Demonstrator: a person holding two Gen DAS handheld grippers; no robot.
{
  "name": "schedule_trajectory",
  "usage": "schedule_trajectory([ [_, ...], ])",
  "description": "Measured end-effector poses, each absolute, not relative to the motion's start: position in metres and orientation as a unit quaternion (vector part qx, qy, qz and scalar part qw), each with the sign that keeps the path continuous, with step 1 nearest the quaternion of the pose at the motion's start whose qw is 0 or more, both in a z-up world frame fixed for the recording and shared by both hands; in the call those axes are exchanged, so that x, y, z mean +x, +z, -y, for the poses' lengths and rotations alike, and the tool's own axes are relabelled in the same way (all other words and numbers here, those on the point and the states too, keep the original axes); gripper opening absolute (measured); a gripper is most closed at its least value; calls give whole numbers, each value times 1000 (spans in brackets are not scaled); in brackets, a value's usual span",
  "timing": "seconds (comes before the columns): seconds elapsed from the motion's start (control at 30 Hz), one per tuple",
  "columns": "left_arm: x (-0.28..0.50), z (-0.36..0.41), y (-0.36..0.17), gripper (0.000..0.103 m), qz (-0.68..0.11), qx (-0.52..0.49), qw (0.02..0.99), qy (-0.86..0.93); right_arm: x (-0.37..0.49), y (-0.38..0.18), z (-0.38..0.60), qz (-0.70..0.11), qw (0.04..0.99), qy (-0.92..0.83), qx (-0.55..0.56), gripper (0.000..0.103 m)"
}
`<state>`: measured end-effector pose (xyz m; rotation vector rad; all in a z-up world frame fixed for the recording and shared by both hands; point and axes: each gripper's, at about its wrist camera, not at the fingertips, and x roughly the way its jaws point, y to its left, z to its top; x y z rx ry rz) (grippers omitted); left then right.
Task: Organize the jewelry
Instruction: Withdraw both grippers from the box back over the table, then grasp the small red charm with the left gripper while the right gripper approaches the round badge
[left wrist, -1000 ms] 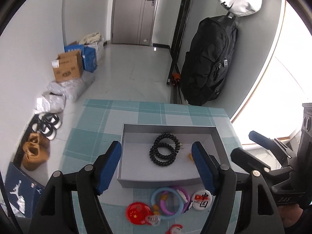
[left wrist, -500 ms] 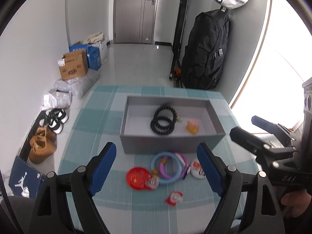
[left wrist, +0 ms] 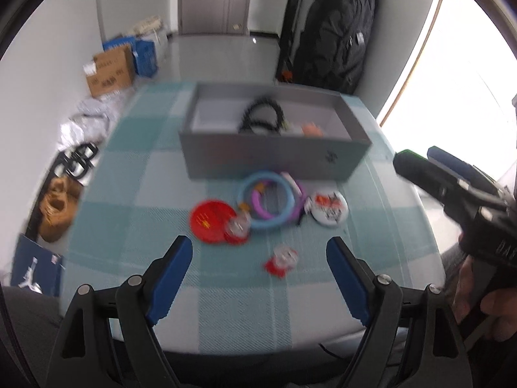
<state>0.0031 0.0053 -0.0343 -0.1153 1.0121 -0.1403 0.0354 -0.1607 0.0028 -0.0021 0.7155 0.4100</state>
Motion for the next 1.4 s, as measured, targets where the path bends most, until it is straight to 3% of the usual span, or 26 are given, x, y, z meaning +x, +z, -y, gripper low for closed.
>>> schedule_trajectory([
  [0.13,7,-2,-46,82,-520,-75,846,-90,36,1,166,-353,916,189,4,103],
  [0.4,11,2,-48,81,-520,-81,843,-113,38,-4,168,-369,912,181,8,103],
  [0.5,12,5,-52,59,-527,-73,840,-110,38,-5,167,-372,910,183,7,103],
  [0.67,13,9,-54,55,-524,-55,844,-101,41,-11,166,-388,903,184,10,103],
  [0.73,13,11,-58,35,-531,-57,839,-106,43,-13,166,-394,901,182,9,103],
  [0.77,12,13,-58,33,-529,-51,841,-106,44,-15,165,-398,899,181,8,103],
  [0.8,12,15,-59,17,-529,-43,840,-110,46,-17,165,-406,896,179,6,103],
  [0.93,8,20,-59,14,-531,-30,838,-122,49,-23,165,-422,889,177,8,103],
  [1.17,0,7,-56,14,-541,-96,822,-151,50,-29,161,-433,884,175,-4,103],
  [1.4,0,-8,-32,14,-506,-134,835,-170,52,-35,161,-444,880,171,-6,103],
])
